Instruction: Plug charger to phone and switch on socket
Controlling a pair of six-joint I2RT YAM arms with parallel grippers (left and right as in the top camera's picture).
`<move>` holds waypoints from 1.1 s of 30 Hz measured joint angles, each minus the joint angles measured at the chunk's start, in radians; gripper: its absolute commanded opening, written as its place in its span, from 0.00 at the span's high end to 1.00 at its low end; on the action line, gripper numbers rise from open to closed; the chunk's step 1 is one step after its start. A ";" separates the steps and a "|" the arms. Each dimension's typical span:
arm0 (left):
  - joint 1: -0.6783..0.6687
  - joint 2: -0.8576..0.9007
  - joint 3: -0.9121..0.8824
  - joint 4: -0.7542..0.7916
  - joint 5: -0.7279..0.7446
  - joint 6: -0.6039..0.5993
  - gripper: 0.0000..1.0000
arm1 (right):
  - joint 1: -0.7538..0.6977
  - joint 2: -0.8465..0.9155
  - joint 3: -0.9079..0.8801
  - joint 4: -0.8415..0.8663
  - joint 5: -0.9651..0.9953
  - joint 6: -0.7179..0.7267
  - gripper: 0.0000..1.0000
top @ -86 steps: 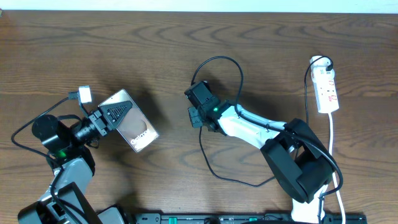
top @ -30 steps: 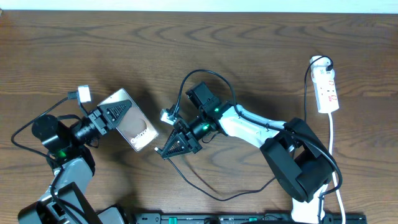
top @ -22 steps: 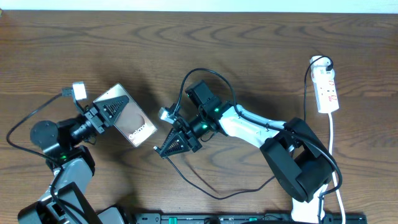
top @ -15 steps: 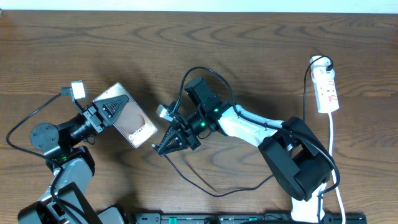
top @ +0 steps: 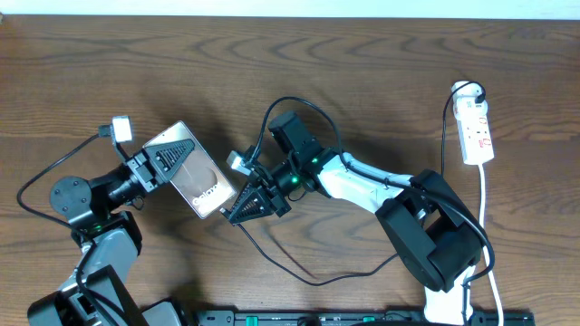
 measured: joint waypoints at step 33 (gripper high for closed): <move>0.000 0.000 0.000 0.000 -0.007 -0.007 0.93 | -0.031 0.000 0.000 0.000 0.000 0.000 0.99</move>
